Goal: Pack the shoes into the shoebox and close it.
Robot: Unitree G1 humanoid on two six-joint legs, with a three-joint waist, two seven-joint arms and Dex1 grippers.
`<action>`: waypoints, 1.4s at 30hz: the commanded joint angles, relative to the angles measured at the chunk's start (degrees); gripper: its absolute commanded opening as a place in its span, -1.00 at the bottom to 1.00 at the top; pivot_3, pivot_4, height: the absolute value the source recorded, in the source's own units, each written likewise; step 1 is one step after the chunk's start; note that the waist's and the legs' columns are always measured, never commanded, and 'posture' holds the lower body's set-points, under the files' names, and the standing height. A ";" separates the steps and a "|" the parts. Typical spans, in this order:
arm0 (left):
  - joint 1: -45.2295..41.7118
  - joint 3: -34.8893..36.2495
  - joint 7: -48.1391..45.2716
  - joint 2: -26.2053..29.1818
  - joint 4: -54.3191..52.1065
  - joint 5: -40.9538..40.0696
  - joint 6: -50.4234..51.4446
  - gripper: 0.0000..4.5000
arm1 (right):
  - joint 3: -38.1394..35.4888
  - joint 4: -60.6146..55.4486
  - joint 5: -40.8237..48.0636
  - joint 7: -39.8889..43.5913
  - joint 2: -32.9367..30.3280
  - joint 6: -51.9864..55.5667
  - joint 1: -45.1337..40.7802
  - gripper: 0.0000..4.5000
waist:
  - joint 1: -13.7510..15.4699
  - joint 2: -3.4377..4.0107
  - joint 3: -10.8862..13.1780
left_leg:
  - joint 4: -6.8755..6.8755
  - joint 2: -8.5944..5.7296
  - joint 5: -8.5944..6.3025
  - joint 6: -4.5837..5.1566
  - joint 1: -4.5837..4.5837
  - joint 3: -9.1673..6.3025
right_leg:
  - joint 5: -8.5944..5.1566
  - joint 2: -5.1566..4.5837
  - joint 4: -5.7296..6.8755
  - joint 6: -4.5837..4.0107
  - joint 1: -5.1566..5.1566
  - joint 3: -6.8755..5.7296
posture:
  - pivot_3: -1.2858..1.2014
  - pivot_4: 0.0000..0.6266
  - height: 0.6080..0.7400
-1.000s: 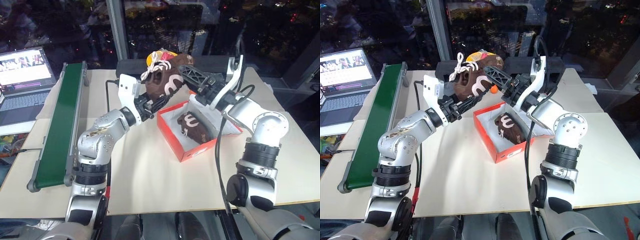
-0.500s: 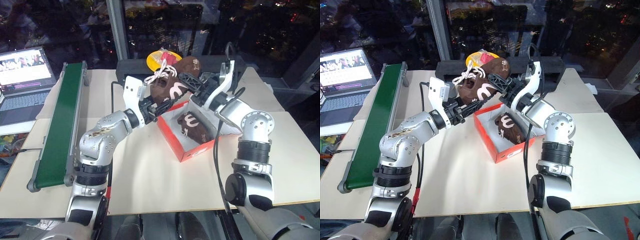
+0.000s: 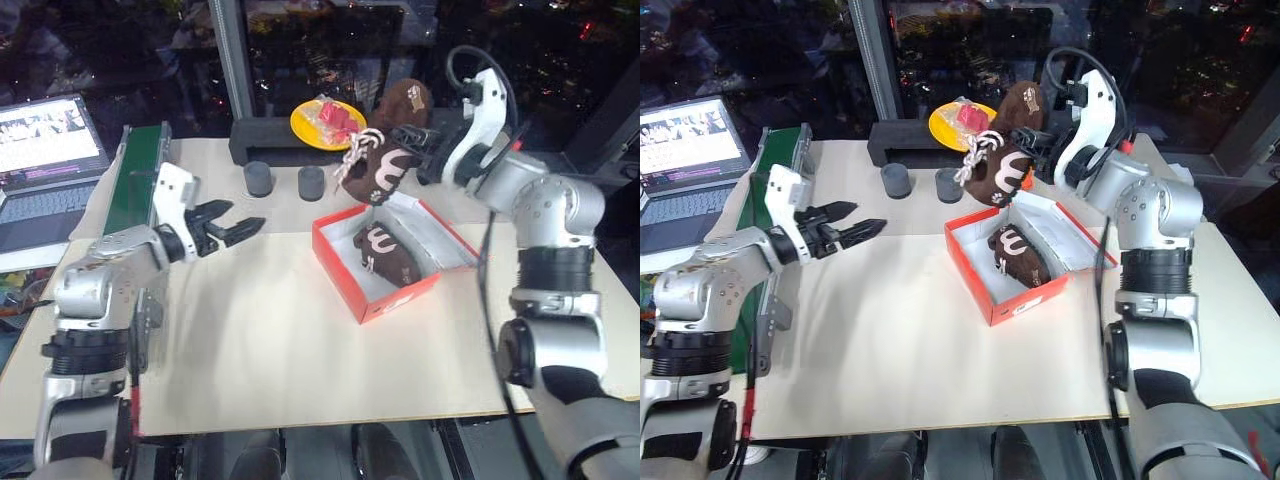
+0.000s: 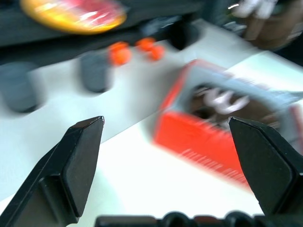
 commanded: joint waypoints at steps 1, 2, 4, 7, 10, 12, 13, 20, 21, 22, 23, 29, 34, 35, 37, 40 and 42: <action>2.29 -0.53 1.16 -1.44 -5.73 -0.37 -0.38 1.00 | 2.70 2.82 -4.88 8.53 -2.65 -4.38 -2.96 -0.81 | 0.14 -0.01 0.00 | 0.00 0.00 0.00 0.00 -0.01 0.00 | 0.00 0.00 0.00 0.00 0.00 0.00 | 0.03 -0.52 1.00; 3.10 -0.50 1.31 -1.63 -6.53 -0.41 -0.30 1.00 | 3.25 3.24 -5.48 10.34 -2.76 -4.47 -2.84 -0.81 | 0.14 -0.01 0.00 | 0.00 0.01 0.00 0.00 -0.04 -0.01 | 0.00 0.00 0.00 0.00 -0.03 0.00 | 0.03 -0.52 1.00; 4.54 -0.54 1.72 -1.73 -7.70 -0.13 -0.35 1.00 | 3.89 3.74 -6.31 13.63 -2.82 -4.31 -2.89 -0.81 | 0.11 0.00 0.00 | 0.00 0.01 0.00 0.00 -0.04 -0.01 | 0.00 0.01 0.01 0.00 -0.04 0.00 | 0.03 -0.52 1.00; 6.59 -0.13 3.10 -2.15 -9.34 0.06 -0.26 1.00 | 4.41 3.64 -6.78 18.39 -3.03 -2.42 -3.63 -0.81 | -0.23 0.00 0.00 | 0.02 0.02 0.00 0.00 0.02 -0.01 | 0.01 0.01 0.08 -0.01 -0.03 0.01 | 0.03 -0.52 1.00; 8.43 0.32 4.25 -2.69 -11.12 -0.33 -0.05 1.00 | 6.99 3.24 -8.55 22.93 -3.59 -1.42 -3.54 -0.81 | -0.29 0.00 0.00 | 0.03 0.02 0.00 0.00 0.05 -0.01 | 0.01 0.02 0.13 -0.01 -0.02 0.02 | 0.03 -0.52 1.00; 9.27 0.28 4.74 -2.84 -11.87 -0.26 -0.17 1.00 | 7.63 2.92 -8.97 25.28 -3.52 -0.86 -3.22 -0.81 | -0.23 0.00 0.00 | 0.03 0.02 0.00 0.00 0.05 -0.01 | 0.00 0.01 0.13 0.00 -0.02 0.02 | 0.03 -0.52 1.00; 9.69 0.44 5.17 -2.93 -12.24 -0.24 -0.21 1.00 | 6.41 3.31 -7.42 26.16 -2.66 1.26 -3.45 -0.81 | -0.16 0.00 0.00 | 0.04 0.02 0.00 0.00 0.04 -0.01 | 0.00 0.02 0.12 0.00 -0.02 0.01 | 0.03 -0.52 1.00; 13.11 2.80 7.91 -2.81 -16.04 -1.21 0.76 1.00 | 6.79 8.97 -8.56 29.88 1.25 2.62 -4.12 -0.81 | -0.15 0.00 0.00 | 0.07 0.01 0.00 0.00 0.05 -0.02 | 0.00 0.01 0.16 -0.01 -0.01 0.01 | 0.03 -0.52 1.00; 13.68 3.07 8.24 -2.77 -16.77 -1.36 1.02 1.00 | 7.12 11.31 -9.47 29.87 2.24 1.06 -4.32 -0.81 | -0.27 -0.01 0.00 | 0.07 0.01 0.00 -0.01 0.05 -0.02 | 0.01 0.01 0.15 -0.01 -0.01 0.01 | 0.03 -0.52 1.00; 14.04 3.22 8.54 -2.80 -17.34 -1.47 1.26 1.00 | 7.31 12.99 -10.27 29.98 2.83 -0.16 -4.48 -0.81 | -0.31 -0.01 0.00 | 0.07 0.01 -0.01 -0.01 0.07 -0.01 | 0.01 0.01 0.15 -0.01 0.01 0.02 | 0.03 -0.52 1.00; 14.64 3.78 9.11 -2.78 -18.11 -1.68 1.71 1.00 | 7.65 15.98 -11.48 30.31 3.40 -2.09 -4.92 -0.81 | -0.30 -0.01 0.00 | 0.07 0.02 -0.01 -0.01 0.09 -0.01 | 0.01 0.02 0.15 -0.01 0.01 0.02 | 0.03 -0.52 1.00; 17.94 6.03 10.95 -2.57 -21.25 -2.60 3.15 1.00 | 6.90 27.85 -15.35 36.01 2.70 -6.54 -11.89 -0.81 | -0.23 -0.01 0.00 | 0.10 0.01 0.00 -0.01 0.10 -0.01 | 0.01 0.01 0.17 -0.01 0.03 0.01 | 0.03 -0.52 1.00; 18.39 5.82 11.77 -3.33 -22.13 -2.94 3.63 1.00 | 7.54 31.61 -18.38 41.45 1.72 -8.85 -14.02 -0.81 | -0.22 0.00 0.00 | 0.09 0.01 -0.01 -0.01 0.10 -0.02 | 0.01 0.03 0.18 -0.01 0.02 0.00 | 0.03 -0.52 1.00; 18.35 5.69 11.86 -3.46 -22.25 -3.03 3.70 1.00 | 7.71 32.05 -19.06 42.06 1.61 -9.37 -14.12 -0.81 | -0.22 0.00 0.00 | 0.09 0.01 -0.01 -0.01 0.09 -0.02 | 0.01 0.02 0.17 -0.01 0.02 0.00 | 0.03 -0.52 1.00; 18.18 5.24 12.07 -3.59 -22.36 -2.96 3.78 1.00 | 7.97 32.62 -20.48 42.65 1.53 -10.40 -13.46 -0.81 | -0.21 0.00 0.00 | 0.09 0.00 -0.01 -0.02 0.08 -0.02 | 0.01 0.01 0.17 -0.01 0.02 0.01 | 0.03 -0.52 1.00; 17.81 5.19 12.33 -3.49 -22.36 -3.17 3.95 1.00 | 8.63 32.41 -22.78 42.52 1.78 -13.09 -10.87 -0.81 | -0.32 -0.01 0.00 | 0.09 0.01 -0.01 -0.02 0.08 -0.01 | 0.01 0.02 0.19 -0.01 0.00 0.01 | 0.03 -0.52 1.00; 17.56 5.18 12.46 -3.37 -22.43 -3.36 4.07 1.00 | 11.25 31.21 -26.65 41.07 1.54 -20.75 -6.36 -0.81 | -0.26 -0.04 -0.02 | 0.09 0.01 -0.01 -0.02 0.11 -0.01 | 0.01 0.03 0.19 -0.01 0.03 0.01 | 0.03 -0.52 1.00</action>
